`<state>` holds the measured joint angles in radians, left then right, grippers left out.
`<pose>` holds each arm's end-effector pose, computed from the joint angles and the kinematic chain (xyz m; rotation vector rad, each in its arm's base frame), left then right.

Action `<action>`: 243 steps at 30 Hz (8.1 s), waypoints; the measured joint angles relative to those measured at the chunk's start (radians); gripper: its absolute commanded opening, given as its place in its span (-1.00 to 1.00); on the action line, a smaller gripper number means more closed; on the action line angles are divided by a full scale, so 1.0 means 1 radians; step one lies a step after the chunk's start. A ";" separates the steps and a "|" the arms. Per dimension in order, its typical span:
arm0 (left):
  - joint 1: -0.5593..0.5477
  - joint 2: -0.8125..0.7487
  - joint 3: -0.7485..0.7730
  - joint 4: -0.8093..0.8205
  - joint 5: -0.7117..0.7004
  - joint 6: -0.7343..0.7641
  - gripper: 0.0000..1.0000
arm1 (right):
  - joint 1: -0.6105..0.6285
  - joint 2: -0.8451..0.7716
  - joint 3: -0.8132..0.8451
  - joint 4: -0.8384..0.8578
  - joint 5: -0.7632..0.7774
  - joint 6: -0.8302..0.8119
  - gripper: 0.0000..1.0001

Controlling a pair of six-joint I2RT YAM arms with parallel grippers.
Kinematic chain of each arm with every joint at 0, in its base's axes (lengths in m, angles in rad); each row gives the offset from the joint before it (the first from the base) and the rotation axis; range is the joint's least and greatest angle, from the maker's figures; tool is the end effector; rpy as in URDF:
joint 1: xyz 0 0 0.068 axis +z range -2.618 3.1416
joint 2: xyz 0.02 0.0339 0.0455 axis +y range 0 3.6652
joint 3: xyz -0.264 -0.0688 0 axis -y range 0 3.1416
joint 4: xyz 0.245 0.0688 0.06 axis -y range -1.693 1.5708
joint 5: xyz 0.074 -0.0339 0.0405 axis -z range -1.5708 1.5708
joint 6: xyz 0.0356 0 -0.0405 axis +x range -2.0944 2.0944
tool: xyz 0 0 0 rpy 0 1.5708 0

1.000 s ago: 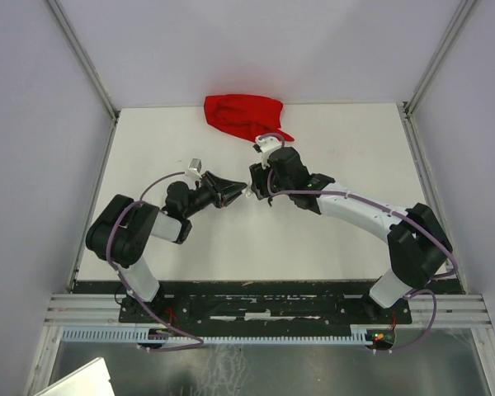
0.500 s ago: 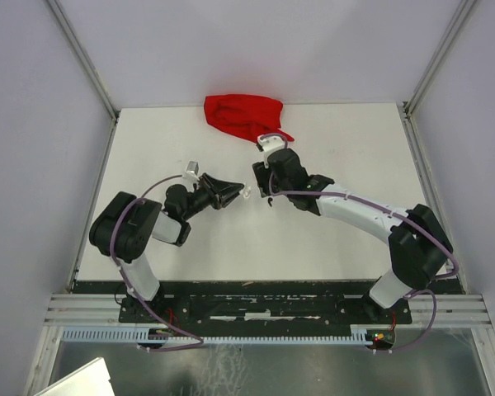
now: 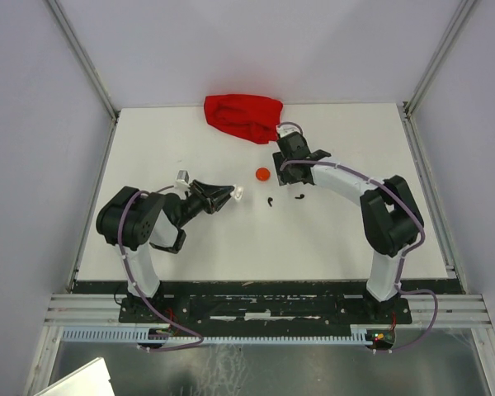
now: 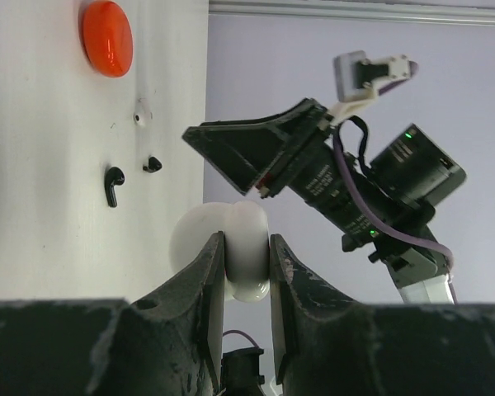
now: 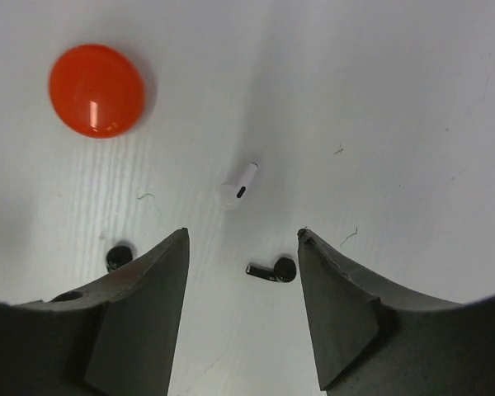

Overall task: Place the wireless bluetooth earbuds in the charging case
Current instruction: Pick up the earbud from the center of the board, then place the earbud in the charging case.

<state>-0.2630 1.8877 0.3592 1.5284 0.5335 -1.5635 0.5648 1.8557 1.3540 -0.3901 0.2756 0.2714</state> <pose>0.2630 -0.0896 0.1221 -0.7133 1.7678 -1.7625 0.3480 0.2090 0.2174 -0.2360 2.4060 0.0402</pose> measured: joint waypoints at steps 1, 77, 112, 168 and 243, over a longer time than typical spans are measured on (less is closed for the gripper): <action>0.000 0.000 -0.001 0.000 0.000 -0.002 -0.94 | -0.010 0.016 0.006 -0.009 -0.001 -0.001 0.27; 0.021 -0.005 -0.010 0.000 0.026 -0.003 -0.94 | -0.016 0.321 0.263 -0.016 -0.223 0.057 0.24; 0.026 -0.005 -0.010 0.000 0.027 -0.003 -0.94 | -0.039 0.256 0.329 -0.101 -0.135 -0.034 0.08; 0.026 -0.005 -0.010 0.000 0.027 -0.003 -0.94 | -0.090 0.407 0.428 -0.173 -0.220 -0.041 -0.58; -0.134 -0.112 0.118 -0.063 -0.008 -0.060 -0.94 | 0.127 -0.381 -0.730 1.334 -0.502 -0.243 -0.97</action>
<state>-0.3973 1.7756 0.4774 1.4658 0.5259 -1.6238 0.6922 1.4746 0.6243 0.9436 -0.2260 0.0280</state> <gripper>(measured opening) 0.306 0.233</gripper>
